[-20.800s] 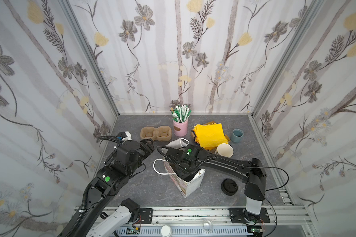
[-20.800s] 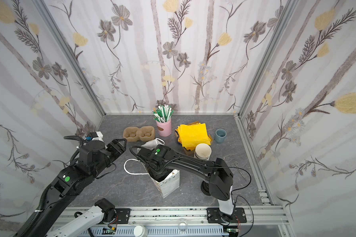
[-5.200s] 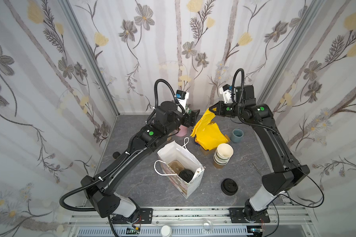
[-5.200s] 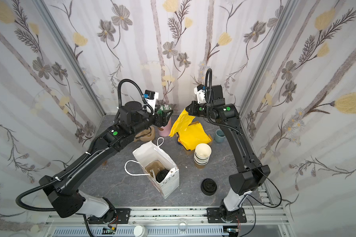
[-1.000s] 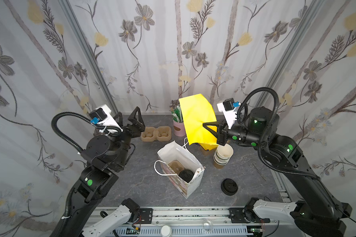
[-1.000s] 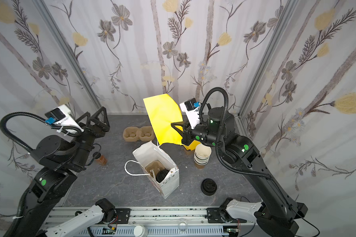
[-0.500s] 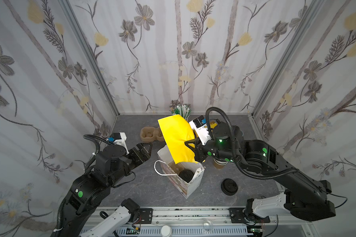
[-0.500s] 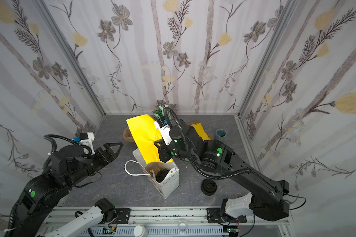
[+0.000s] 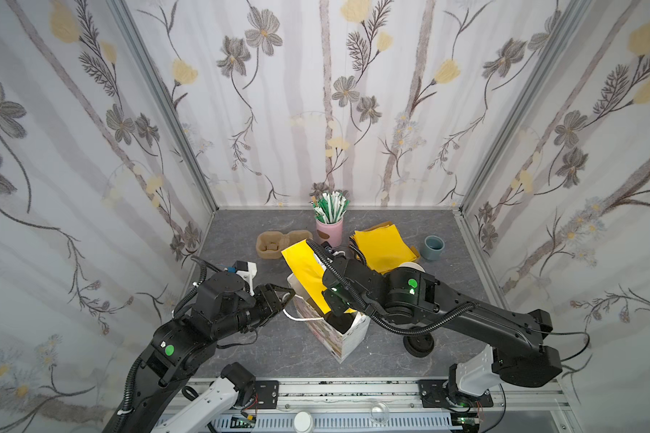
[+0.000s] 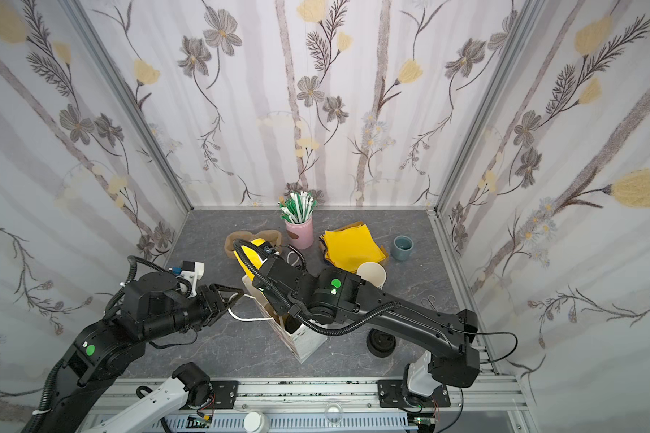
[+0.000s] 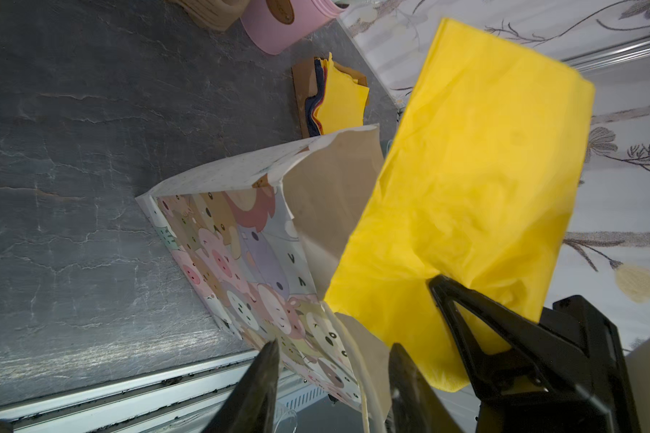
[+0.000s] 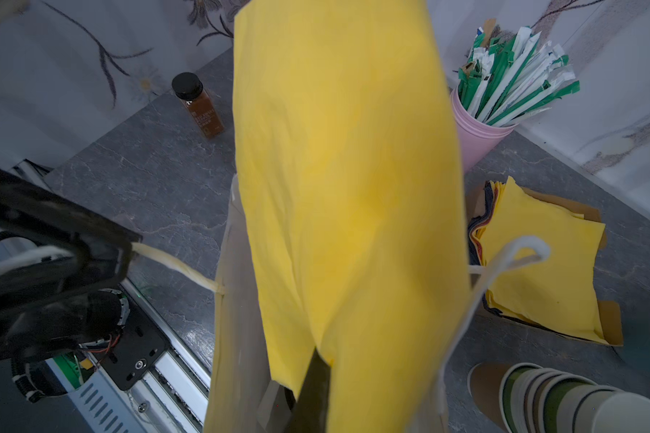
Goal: Pack the takeout coffee
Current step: 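Lower the napkin into the bag with right while left grips bag edge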
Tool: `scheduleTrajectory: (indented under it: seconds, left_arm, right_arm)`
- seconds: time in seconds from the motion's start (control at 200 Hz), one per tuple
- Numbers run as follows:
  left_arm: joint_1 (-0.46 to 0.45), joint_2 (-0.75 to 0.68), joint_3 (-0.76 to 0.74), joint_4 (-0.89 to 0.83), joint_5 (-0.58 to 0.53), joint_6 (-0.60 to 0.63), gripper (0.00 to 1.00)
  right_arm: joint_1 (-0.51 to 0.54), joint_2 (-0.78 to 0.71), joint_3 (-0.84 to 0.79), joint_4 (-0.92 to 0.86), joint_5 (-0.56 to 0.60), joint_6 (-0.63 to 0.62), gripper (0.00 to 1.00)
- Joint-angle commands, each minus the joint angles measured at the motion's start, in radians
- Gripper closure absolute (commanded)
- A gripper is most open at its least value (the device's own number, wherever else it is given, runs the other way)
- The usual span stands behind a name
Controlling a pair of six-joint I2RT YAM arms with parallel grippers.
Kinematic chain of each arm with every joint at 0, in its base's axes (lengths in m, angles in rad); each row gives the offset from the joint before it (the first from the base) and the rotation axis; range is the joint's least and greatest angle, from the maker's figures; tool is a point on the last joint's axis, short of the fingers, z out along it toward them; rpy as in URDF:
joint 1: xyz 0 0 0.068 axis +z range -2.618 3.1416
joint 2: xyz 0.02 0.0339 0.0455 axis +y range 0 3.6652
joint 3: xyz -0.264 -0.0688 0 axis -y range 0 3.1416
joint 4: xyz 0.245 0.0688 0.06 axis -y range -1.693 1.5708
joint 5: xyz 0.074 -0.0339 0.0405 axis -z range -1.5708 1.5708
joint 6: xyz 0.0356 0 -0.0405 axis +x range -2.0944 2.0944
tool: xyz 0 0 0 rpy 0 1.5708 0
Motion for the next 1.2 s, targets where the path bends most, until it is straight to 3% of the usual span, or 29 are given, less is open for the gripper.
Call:
scheduleTrajectory:
  seconds: [0.0,0.265,0.44,0.759,1.069,1.194]
  left_arm:
    - [0.001,0.005,-0.019,0.064,0.054,-0.013,0.62]
    - [0.000,0.005,-0.039,0.082,0.064,0.007,0.90]
    - [0.001,-0.004,-0.046,0.091,0.060,0.007,1.00]
    - [0.001,-0.001,-0.050,0.093,0.057,0.011,1.00]
    - [0.001,-0.003,-0.046,0.093,0.054,0.016,1.00]
    - [0.000,-0.005,-0.045,0.093,0.051,0.020,1.00]
  right_arm:
    - [0.004,0.021,0.003,-0.070,0.038,0.034,1.00]
    - [0.002,0.060,-0.017,-0.131,0.011,0.037,1.00]
    - [-0.002,0.072,-0.036,-0.121,-0.033,0.026,1.00]
    - [-0.043,0.126,-0.046,-0.085,-0.224,-0.020,1.00]
    - [-0.081,0.143,-0.089,-0.014,-0.293,-0.022,1.00]
    - [-0.082,0.150,-0.092,-0.017,-0.287,-0.020,0.83]
